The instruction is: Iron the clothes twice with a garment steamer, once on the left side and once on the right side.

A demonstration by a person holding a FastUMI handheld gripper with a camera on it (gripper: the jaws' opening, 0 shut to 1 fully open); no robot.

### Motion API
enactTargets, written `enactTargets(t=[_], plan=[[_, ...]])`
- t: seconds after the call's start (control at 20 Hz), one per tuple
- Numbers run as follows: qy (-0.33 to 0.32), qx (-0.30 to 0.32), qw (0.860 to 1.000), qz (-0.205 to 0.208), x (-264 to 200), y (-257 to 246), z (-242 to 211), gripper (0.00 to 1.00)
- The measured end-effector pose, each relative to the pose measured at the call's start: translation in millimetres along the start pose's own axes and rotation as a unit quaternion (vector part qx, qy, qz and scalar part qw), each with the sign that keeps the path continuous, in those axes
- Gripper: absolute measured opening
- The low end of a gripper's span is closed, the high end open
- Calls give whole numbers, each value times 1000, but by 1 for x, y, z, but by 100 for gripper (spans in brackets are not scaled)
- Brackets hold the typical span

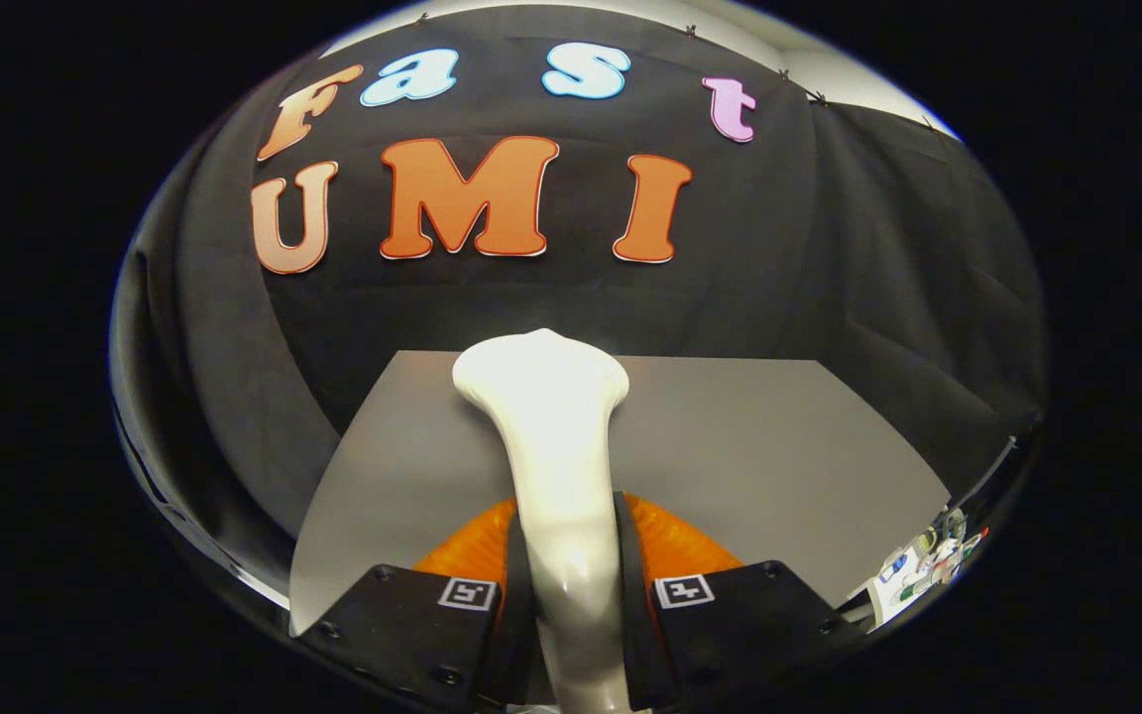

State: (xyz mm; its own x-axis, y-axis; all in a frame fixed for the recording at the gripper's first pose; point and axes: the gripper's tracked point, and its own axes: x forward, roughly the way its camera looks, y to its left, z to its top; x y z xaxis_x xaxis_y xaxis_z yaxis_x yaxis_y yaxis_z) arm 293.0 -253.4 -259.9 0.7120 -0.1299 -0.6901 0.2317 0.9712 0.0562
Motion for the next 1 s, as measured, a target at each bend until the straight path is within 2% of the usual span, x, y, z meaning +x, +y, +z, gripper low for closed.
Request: enactTargets(t=[0.15,0.4,0.65,0.85,1.0], plan=[[-58,43,997,6,-24,0,2,44],[-112,22,993,-8,-77,3,-20,43],[-197,5,980,-5,-166,24,-10,43],[-221,-18,975,-7,-243,49,-9,43],[-251,-18,968,8,-299,72,0,43]])
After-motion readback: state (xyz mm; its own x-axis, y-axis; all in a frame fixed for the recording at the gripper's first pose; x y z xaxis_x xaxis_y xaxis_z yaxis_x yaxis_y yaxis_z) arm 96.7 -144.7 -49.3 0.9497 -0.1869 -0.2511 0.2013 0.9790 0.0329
